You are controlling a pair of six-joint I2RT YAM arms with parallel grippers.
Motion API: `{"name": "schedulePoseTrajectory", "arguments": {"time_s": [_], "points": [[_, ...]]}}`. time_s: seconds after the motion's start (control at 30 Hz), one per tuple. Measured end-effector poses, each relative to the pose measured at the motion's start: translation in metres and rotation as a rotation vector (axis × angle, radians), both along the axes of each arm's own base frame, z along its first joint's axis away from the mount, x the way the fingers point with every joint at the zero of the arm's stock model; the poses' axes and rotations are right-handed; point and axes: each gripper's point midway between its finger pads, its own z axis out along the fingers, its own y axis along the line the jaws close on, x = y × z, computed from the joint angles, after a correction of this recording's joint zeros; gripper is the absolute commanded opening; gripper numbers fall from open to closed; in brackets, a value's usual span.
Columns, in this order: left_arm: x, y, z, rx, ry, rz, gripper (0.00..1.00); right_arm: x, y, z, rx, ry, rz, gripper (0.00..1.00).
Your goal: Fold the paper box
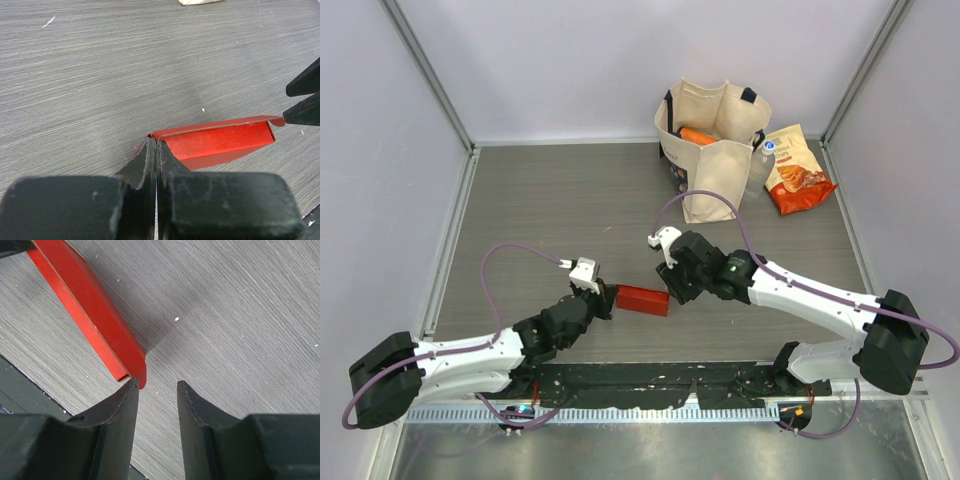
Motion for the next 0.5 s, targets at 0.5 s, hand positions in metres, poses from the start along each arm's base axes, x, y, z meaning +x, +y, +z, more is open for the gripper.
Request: {"name": "schedulePoseTrajectory", "arguments": {"time_s": [0.5], "points": [[0.0013, -0.0010, -0.0001, 0.006, 0.002, 0.003, 0.00, -0.0099, 0.0052, -0.0001, 0.014, 0.024, 0.033, 0.41]]}}
